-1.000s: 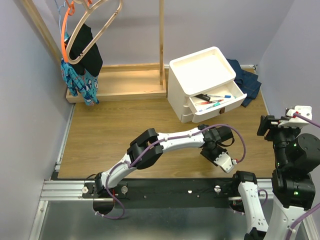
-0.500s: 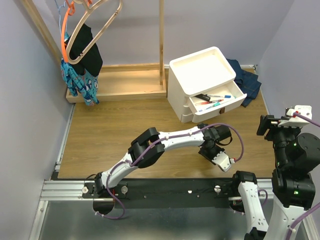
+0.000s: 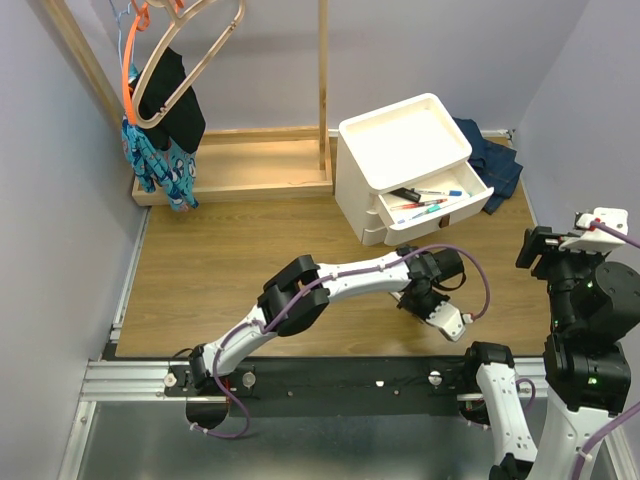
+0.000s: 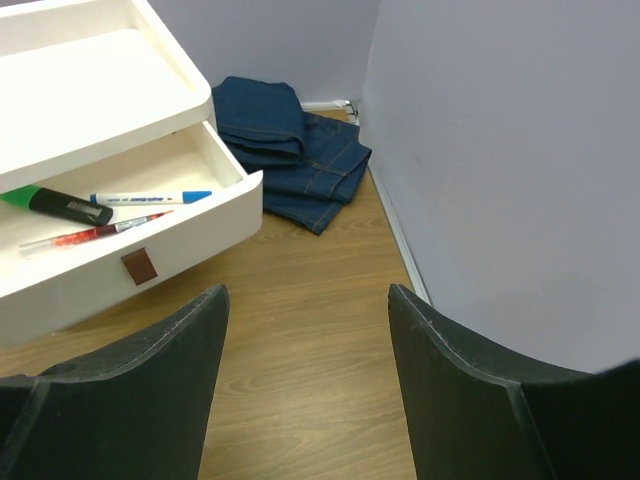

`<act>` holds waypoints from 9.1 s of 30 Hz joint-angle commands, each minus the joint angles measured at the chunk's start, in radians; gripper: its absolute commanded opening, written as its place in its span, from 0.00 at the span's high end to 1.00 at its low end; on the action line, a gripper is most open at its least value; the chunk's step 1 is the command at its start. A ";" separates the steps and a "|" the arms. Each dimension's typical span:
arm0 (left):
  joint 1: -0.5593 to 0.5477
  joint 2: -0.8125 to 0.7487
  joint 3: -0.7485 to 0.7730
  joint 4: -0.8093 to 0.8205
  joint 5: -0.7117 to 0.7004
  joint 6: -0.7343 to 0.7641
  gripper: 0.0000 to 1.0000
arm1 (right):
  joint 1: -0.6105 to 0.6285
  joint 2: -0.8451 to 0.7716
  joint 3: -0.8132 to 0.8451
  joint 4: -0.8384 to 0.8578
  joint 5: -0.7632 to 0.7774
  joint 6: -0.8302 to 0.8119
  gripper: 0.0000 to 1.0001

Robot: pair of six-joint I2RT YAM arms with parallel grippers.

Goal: Sort the stationery into containers
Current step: Pick up the pen from the center of the board, then place the pen in the drawer, then pick up the pen from the center of the board, then place the pen in the drawer, then close the drawer in the storage box.

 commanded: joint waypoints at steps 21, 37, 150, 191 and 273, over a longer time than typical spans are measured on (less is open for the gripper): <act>0.103 -0.286 0.331 0.247 -0.285 -0.334 1.00 | -0.003 0.077 -0.141 0.131 -0.077 0.183 0.22; 0.158 -0.289 0.235 0.390 -0.336 -0.365 0.47 | -0.037 0.102 -0.122 0.105 -0.077 0.163 0.22; 0.267 -0.110 -1.204 2.001 -0.078 -0.838 0.74 | -0.058 0.367 -0.214 0.169 -0.372 -0.052 0.28; 0.324 -0.751 -0.619 1.059 -0.070 -0.756 0.81 | -0.058 0.199 -0.374 0.450 -0.353 0.086 0.28; 0.647 -0.878 -0.928 1.060 -0.474 -0.807 0.29 | 0.160 0.795 -0.280 0.995 -0.742 0.201 0.64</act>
